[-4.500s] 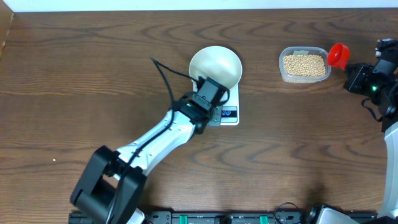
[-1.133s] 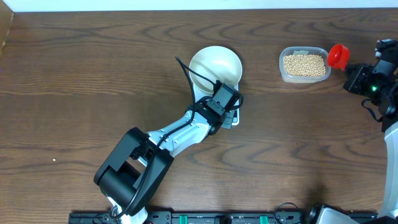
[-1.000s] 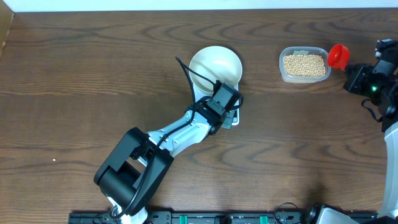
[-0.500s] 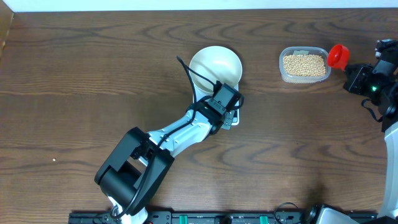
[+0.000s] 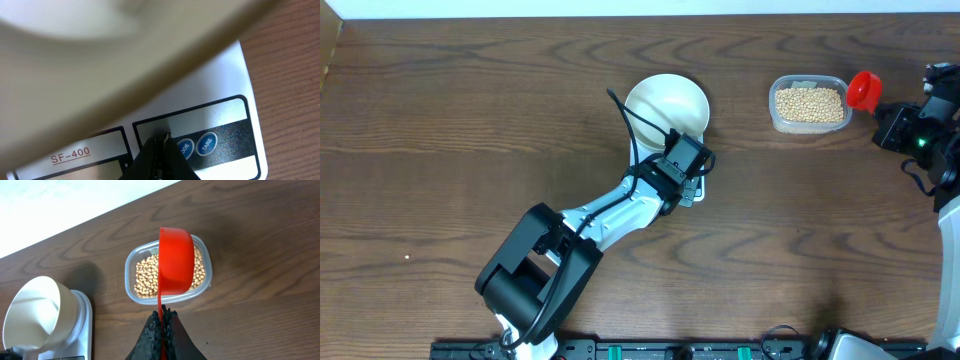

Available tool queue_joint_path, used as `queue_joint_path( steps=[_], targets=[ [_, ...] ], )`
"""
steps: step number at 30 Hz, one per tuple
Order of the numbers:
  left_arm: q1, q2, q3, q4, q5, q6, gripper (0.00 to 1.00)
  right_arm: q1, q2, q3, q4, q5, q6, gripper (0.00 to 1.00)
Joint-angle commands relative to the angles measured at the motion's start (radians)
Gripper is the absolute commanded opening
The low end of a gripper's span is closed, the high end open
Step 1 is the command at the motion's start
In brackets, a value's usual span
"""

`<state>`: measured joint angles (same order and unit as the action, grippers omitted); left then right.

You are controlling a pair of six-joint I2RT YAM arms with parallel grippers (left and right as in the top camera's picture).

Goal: Scoop item into bowl and weigh 50g on scale

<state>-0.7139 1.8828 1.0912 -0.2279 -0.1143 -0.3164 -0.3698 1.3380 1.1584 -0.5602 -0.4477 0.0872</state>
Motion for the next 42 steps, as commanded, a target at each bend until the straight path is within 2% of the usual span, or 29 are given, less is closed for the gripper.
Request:
queue_joint_path(
  steps=[1,30,34,42],
  targets=[
    [0.011,0.071,-0.026,-0.038,-0.055,0.009,0.07,0.005,0.006,0.016,-0.002,0.005,0.001,0.01],
    [0.004,0.097,-0.027,-0.082,-0.050,0.010,0.07,0.005,0.006,0.016,-0.005,0.005,0.001,0.01],
    [-0.017,0.097,-0.027,-0.070,-0.013,0.063,0.07,0.005,0.006,0.016,-0.005,0.005,0.001,0.01],
    [-0.027,0.098,-0.027,-0.080,-0.013,0.072,0.07,0.005,0.006,0.016,-0.006,0.005,0.001,0.01]
  ],
)
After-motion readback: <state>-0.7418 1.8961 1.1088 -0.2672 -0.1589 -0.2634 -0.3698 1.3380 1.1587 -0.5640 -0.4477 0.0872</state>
